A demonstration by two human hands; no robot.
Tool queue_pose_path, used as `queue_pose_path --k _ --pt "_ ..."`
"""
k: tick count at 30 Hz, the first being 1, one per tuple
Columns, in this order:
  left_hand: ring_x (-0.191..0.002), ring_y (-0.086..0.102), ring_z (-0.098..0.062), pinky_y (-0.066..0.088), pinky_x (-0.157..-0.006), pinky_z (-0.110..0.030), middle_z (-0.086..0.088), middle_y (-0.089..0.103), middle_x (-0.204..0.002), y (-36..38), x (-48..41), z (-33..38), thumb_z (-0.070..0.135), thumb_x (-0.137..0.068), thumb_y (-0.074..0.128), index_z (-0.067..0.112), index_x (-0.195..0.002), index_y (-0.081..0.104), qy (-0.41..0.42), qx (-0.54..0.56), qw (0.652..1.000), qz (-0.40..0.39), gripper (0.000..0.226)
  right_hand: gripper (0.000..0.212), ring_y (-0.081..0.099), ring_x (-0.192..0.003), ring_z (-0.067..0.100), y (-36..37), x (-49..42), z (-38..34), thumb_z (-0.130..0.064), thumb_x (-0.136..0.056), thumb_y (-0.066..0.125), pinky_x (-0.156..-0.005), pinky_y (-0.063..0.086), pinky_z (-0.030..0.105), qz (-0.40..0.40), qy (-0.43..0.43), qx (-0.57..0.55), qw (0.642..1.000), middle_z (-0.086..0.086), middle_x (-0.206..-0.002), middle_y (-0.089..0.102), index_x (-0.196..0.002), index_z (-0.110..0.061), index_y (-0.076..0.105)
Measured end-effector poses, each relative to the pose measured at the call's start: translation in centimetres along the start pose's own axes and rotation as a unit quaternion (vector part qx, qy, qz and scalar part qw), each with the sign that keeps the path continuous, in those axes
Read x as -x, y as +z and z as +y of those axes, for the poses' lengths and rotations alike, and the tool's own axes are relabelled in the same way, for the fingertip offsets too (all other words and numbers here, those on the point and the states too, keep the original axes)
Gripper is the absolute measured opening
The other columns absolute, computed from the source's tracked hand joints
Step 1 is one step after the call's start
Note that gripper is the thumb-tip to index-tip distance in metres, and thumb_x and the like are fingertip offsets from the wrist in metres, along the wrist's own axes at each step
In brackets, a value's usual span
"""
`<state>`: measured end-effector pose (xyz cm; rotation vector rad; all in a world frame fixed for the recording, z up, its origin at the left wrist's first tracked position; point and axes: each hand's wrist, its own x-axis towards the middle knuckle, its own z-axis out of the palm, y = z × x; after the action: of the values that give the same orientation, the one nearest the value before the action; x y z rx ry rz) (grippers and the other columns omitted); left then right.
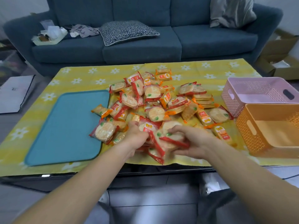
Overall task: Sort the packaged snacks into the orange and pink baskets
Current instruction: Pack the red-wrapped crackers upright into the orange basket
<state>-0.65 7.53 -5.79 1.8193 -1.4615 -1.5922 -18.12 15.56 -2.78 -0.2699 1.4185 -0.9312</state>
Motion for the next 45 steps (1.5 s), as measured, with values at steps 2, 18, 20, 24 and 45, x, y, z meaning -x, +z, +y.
queue_pose_path --k 2,18,20,24,45 --pt "-0.087 0.066 -0.02 0.058 -0.073 -0.033 -0.008 0.065 -0.103 0.5 0.2 -0.3 0.014 -0.093 0.065 0.028 -0.137 0.03 0.002 0.004 1.0 0.012 0.058 0.035 0.073 -0.093 0.027 0.9 -0.8 1.9 -0.013 -0.083 0.074 -0.096 0.057 0.047 0.006 -0.001 0.004 1.0 0.01 -0.097 0.075 -0.117 -0.013 0.064" --pt "-0.057 0.068 -0.023 0.062 -0.059 -0.038 -0.008 0.069 -0.071 0.5 2.5 0.6 0.008 -0.091 0.055 0.028 -0.137 0.035 -0.041 0.119 0.991 -0.038 0.053 0.07 0.067 -0.099 0.029 1.7 -1.9 2.2 -0.028 -0.073 0.081 -0.082 0.058 0.04 0.096 -0.093 0.028 0.991 0.013 -0.114 0.064 -0.131 -0.014 0.044" --pt "-0.055 0.067 -0.021 0.058 -0.055 -0.031 -0.005 0.068 -0.067 0.4 2.6 1.0 0.01 -0.09 0.056 0.021 -0.126 0.043 -0.039 0.106 0.993 -0.041 0.039 0.076 0.068 -0.095 0.03 1.5 -1.9 1.9 -0.031 -0.068 0.082 -0.075 0.057 0.037 0.083 -0.086 0.021 0.993 0.015 -0.115 0.066 -0.133 -0.013 0.046" --pt "-0.046 0.063 -0.018 0.057 -0.054 -0.03 -0.004 0.065 -0.058 0.6 2.9 1.8 0.009 -0.091 0.056 0.009 -0.095 0.06 -0.056 0.151 0.985 -0.056 0.005 0.083 0.071 -0.092 0.031 1.5 -1.7 1.4 -0.039 -0.058 0.082 -0.068 0.059 0.039 0.059 -0.065 -0.004 0.996 0.015 -0.117 0.07 -0.132 -0.018 0.052" --pt "-0.066 0.062 -0.022 0.049 -0.059 -0.031 -0.007 0.065 -0.082 6.4 4.5 8.5 0.019 -0.092 0.057 0.018 -0.11 0.061 0.159 0.255 0.953 0.038 0.018 0.041 0.068 -0.1 0.034 -2.4 2.8 -3.4 -0.032 -0.085 0.073 -0.099 0.052 0.049 -0.06 -0.141 -0.146 0.977 0.016 -0.108 0.073 -0.117 -0.007 0.07"
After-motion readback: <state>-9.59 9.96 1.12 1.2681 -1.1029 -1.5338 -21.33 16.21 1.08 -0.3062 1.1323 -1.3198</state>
